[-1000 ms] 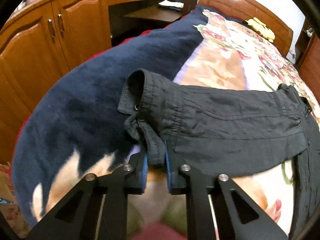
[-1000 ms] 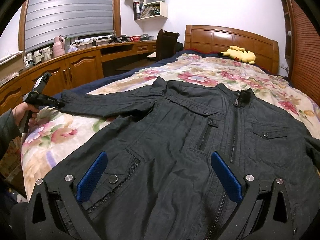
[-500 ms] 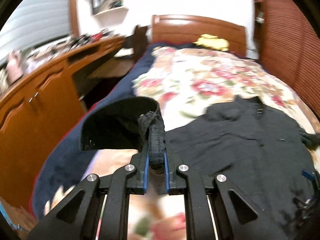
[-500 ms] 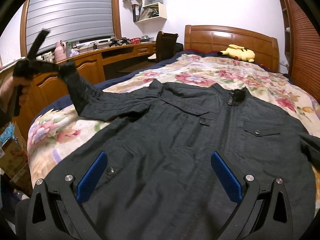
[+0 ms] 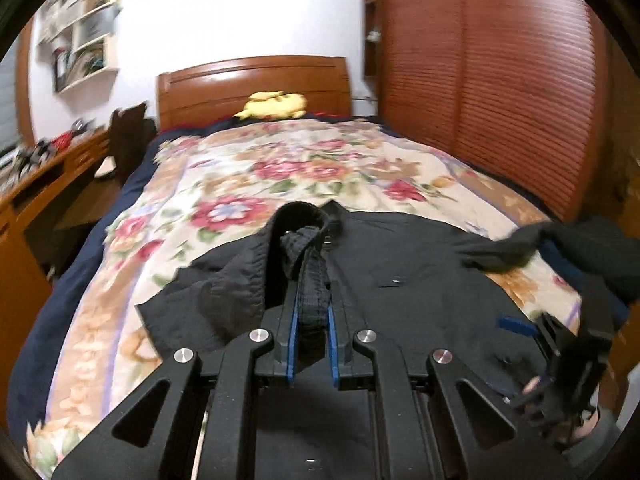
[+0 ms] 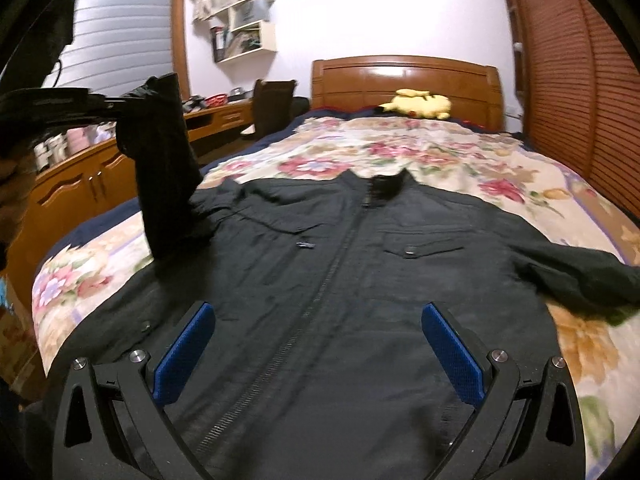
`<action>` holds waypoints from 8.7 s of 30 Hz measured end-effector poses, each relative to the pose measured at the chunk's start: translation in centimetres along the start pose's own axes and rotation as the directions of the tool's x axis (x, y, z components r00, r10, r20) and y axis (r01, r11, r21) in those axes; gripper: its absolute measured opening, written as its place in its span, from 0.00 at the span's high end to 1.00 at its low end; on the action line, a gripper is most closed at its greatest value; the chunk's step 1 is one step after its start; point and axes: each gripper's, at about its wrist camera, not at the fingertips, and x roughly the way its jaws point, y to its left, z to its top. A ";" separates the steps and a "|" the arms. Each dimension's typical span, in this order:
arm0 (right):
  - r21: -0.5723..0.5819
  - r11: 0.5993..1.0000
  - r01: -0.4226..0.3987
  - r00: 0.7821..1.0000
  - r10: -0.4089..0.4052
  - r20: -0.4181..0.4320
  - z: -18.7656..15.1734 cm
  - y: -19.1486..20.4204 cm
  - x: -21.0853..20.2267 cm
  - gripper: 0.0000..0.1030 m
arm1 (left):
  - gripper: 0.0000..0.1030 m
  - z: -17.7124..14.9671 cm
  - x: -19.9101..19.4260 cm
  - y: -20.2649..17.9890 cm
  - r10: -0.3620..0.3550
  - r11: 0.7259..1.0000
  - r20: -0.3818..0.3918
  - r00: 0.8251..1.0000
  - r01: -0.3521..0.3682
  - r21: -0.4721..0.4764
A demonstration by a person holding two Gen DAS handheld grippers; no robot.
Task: Fold large clothes
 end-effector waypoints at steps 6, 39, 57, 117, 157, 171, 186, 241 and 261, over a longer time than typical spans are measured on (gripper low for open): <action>0.031 1.000 0.002 1.000 -0.002 -0.007 -0.2 1.0 0.1 0.00 | 0.88 -1.0 0.0 -2.2 -0.030 0.998 -0.031 0.999 0.032 0.047; -0.053 0.992 -0.116 0.991 0.112 -0.079 4.2 1.8 5.9 0.07 | 0.24 -14.6 1.0 4.9 0.077 0.983 0.001 0.997 -0.076 -0.169; -0.025 0.977 -0.212 0.923 0.191 -0.334 2.7 1.2 14.9 0.22 | 0.24 -16.1 1.1 5.9 0.113 0.983 -0.003 0.994 -0.112 -0.148; -0.177 0.942 0.286 0.907 -0.326 -0.267 3.3 -1.7 2.0 0.93 | 0.22 -13.3 -0.1 3.1 0.085 0.992 0.122 0.989 -0.072 -0.108; 0.395 0.815 0.424 0.901 -0.334 -0.278 5.5 -23.3 -1.8 0.44 | 0.22 -12.5 3.2 -1.9 0.012 0.998 0.086 0.996 -0.007 -0.057; 0.599 0.657 0.458 0.889 -0.337 -0.311 4.7 -27.7 1.8 0.32 | 0.22 -12.6 3.5 -2.1 0.003 0.999 0.069 0.998 0.000 -0.050; 0.428 0.729 0.535 0.841 -0.409 -0.354 6.2 -26.1 5.6 0.93 | 0.22 -12.7 3.6 -2.2 0.005 0.999 0.066 0.998 -0.002 -0.044; 0.174 0.886 0.430 0.890 -0.384 -0.245 6.6 -9.5 -0.1 0.37 | 0.22 -13.3 2.9 -1.8 0.017 0.999 0.051 0.999 -0.015 -0.037; 0.428 0.829 0.361 0.897 -0.183 -0.402 1.7 -16.1 6.5 0.37 | 0.22 -13.5 3.4 -1.9 0.025 1.000 0.036 0.999 -0.025 -0.013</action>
